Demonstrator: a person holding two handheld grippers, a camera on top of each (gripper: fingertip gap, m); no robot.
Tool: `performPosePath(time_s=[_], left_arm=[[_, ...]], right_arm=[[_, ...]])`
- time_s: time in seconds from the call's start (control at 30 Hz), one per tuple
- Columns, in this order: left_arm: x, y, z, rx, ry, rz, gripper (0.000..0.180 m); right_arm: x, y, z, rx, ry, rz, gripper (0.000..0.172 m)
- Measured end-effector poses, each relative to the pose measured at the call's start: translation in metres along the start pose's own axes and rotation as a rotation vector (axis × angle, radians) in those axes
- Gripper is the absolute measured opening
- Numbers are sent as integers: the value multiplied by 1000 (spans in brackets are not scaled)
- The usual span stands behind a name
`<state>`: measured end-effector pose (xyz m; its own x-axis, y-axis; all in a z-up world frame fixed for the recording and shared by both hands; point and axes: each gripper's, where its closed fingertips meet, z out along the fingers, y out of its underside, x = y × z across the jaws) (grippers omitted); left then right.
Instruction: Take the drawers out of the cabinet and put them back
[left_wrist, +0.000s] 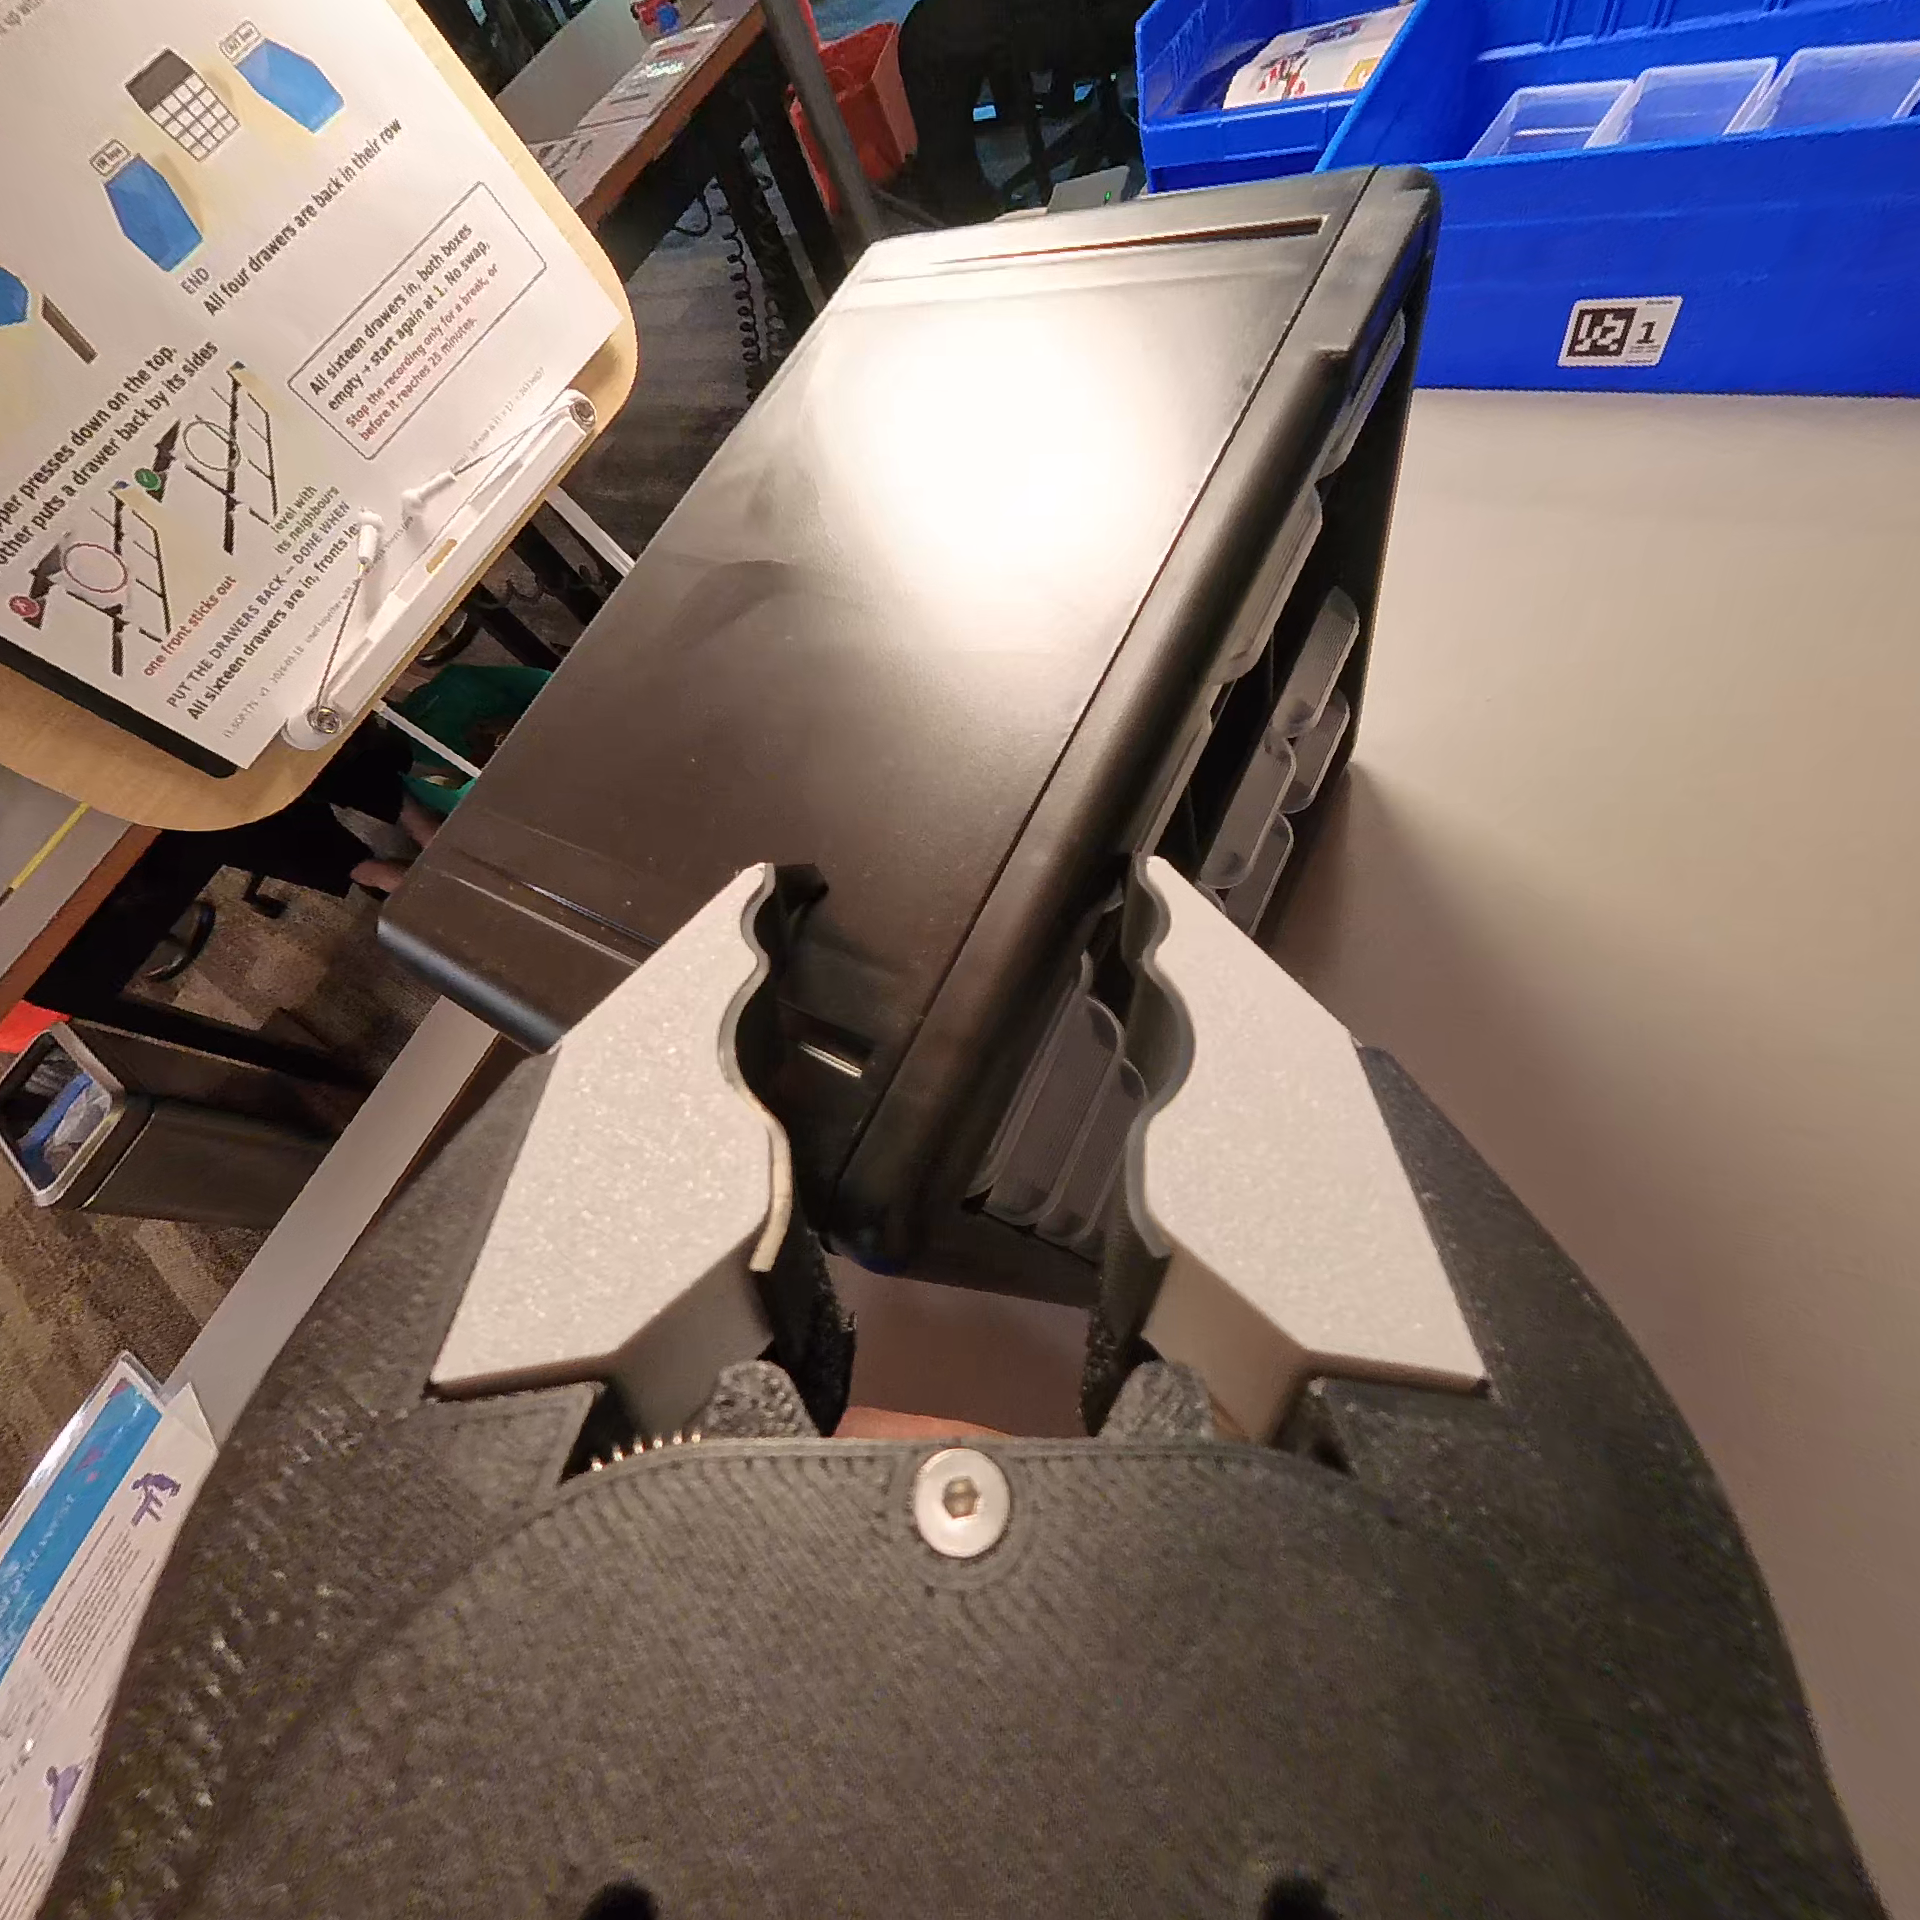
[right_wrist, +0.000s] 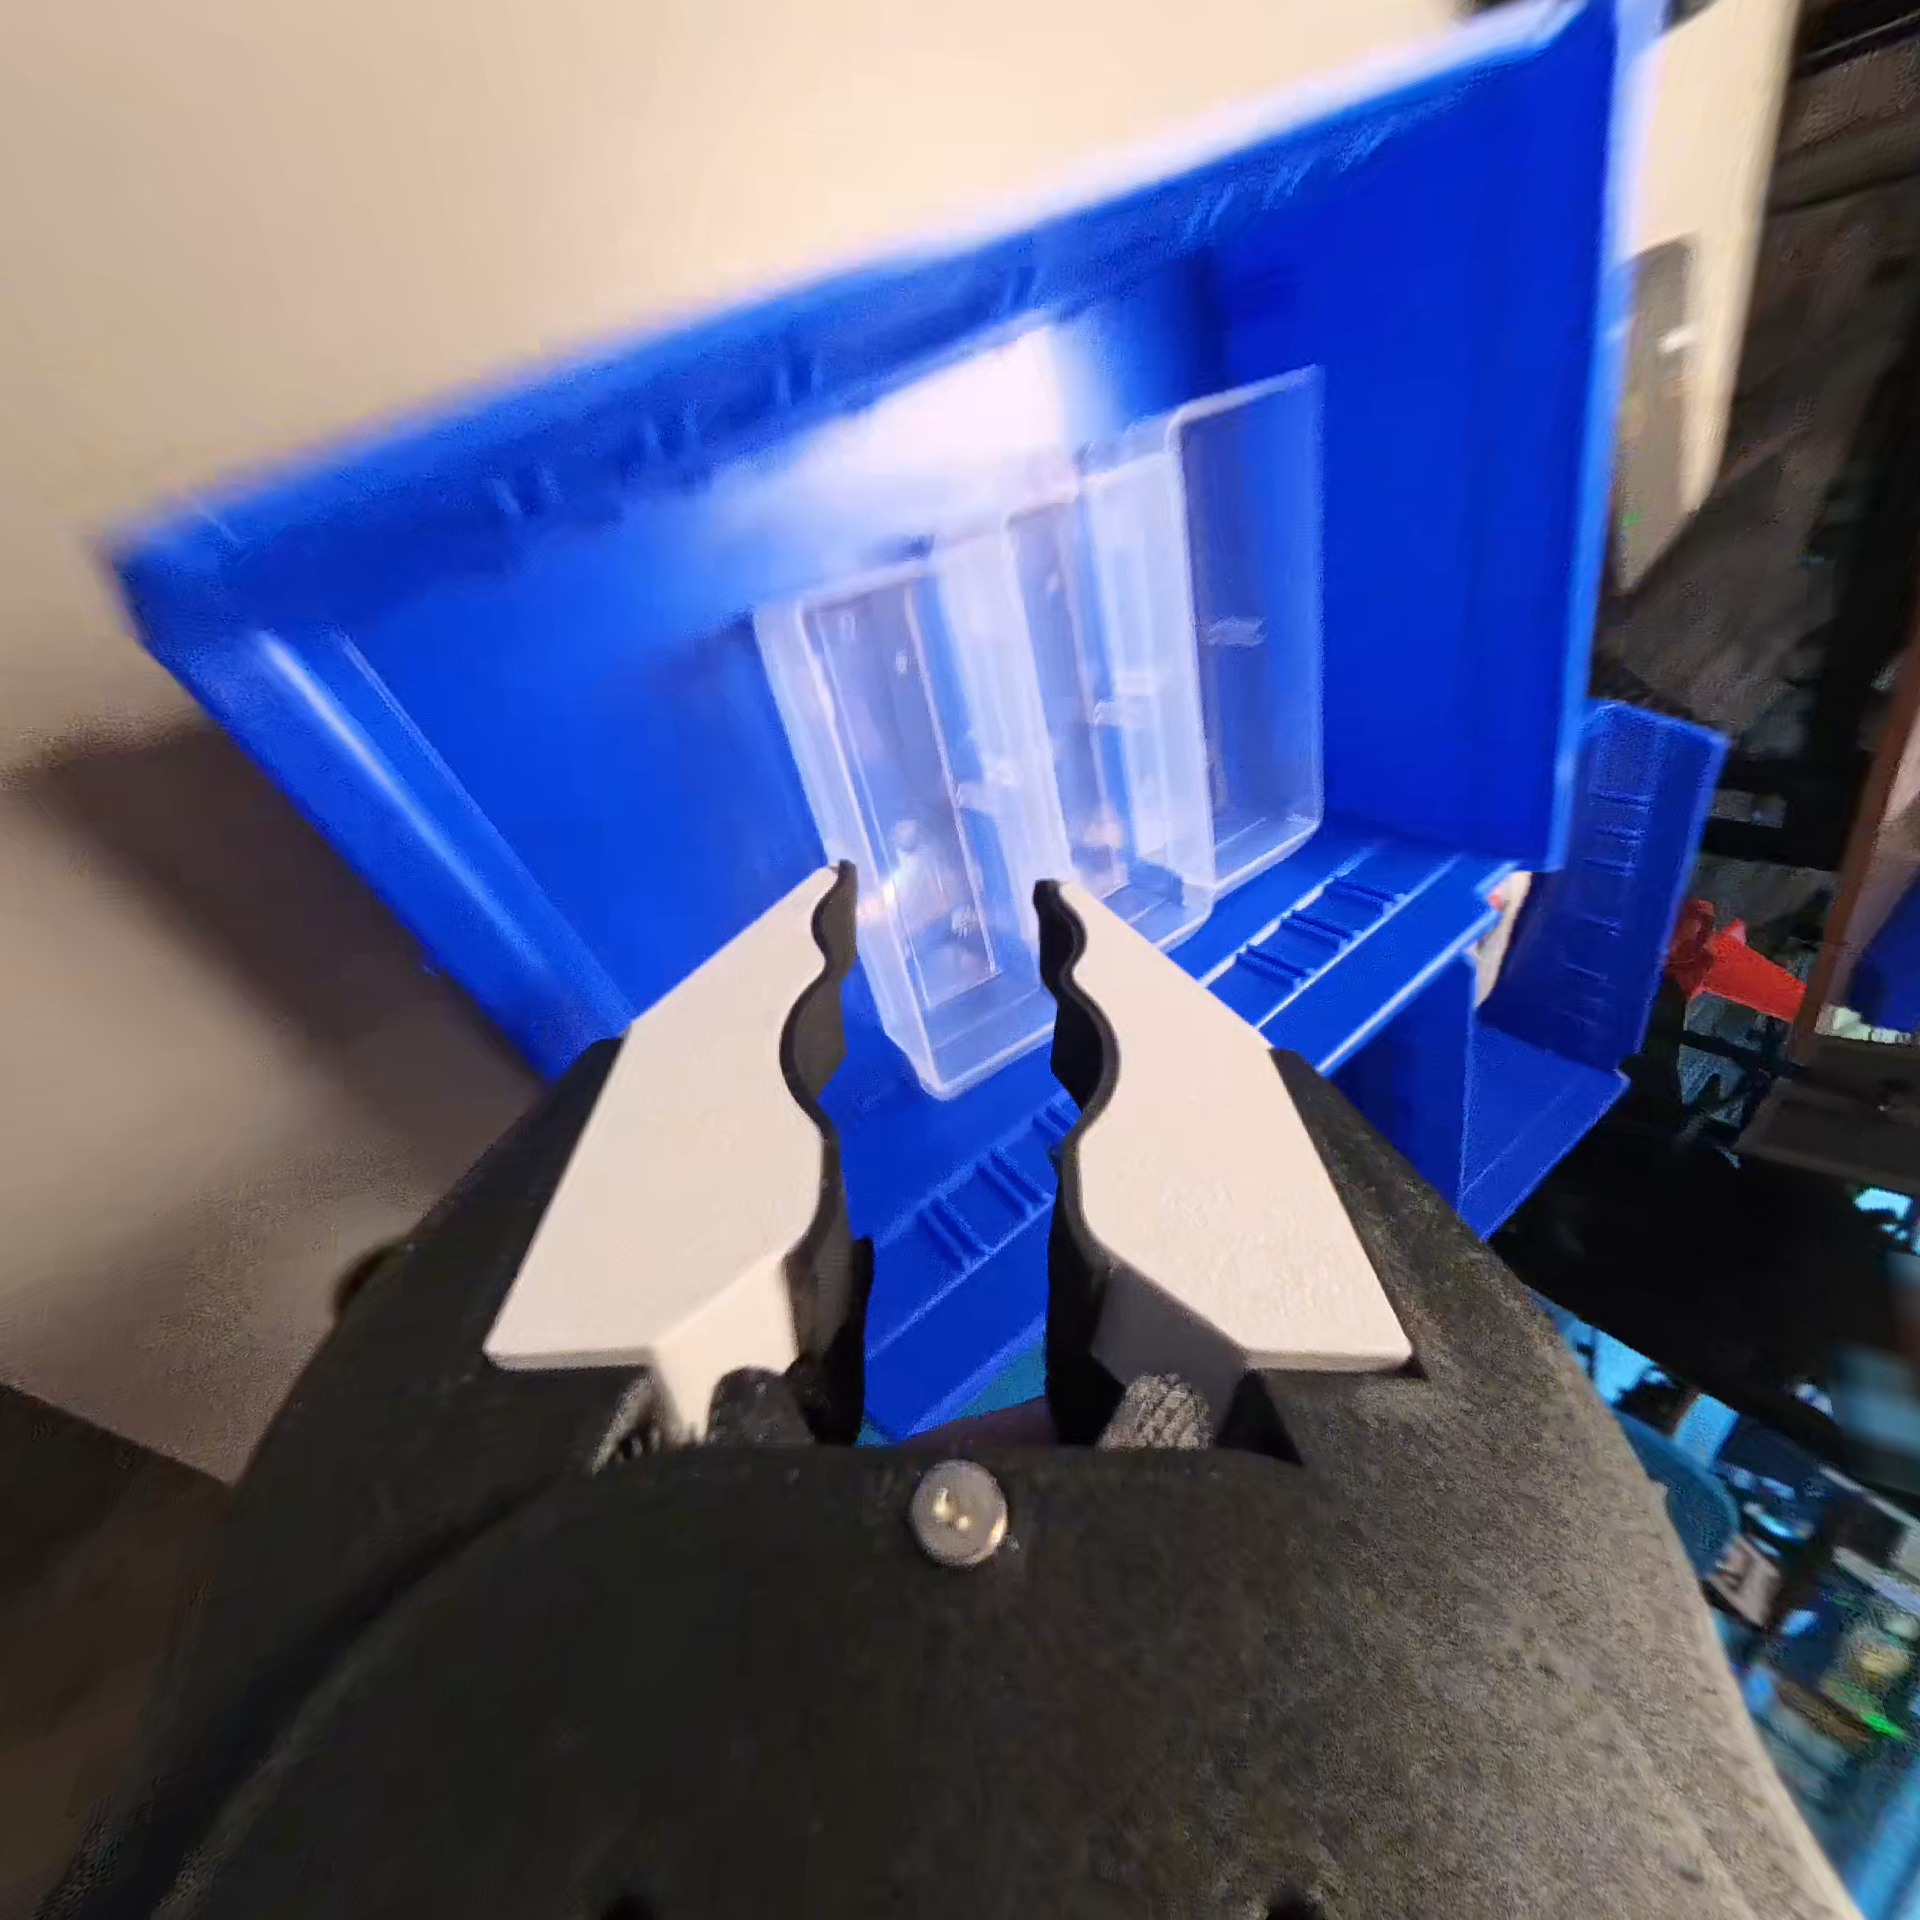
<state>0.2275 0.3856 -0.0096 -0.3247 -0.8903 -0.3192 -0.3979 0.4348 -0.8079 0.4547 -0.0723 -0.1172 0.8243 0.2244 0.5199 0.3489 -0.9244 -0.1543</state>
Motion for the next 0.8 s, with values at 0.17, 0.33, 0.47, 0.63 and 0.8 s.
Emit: performPosePath(time_s=[0.17, 0.33, 0.47, 0.63, 0.8], left_arm=[[0, 0, 0, -2, -2, -1, 64], [0, 0, 0, 1, -4, -4, 64], [0, 0, 0, 0, -6, -4, 65], [0, 0, 0, 3, -2, -3, 64], [0, 0, -1, 11, 10, -7, 64]], right_arm=[[-36, -115, -53, 374, 4, 194, 31], [-114, -267, -57, 754, -246, 383, 29], [-137, -369, -38, 967, -408, 613, 30], [-112, -447, -12, 1141, -622, 1091, 30], [-104, -495, -7, 1227, -779, 1283, 32]])
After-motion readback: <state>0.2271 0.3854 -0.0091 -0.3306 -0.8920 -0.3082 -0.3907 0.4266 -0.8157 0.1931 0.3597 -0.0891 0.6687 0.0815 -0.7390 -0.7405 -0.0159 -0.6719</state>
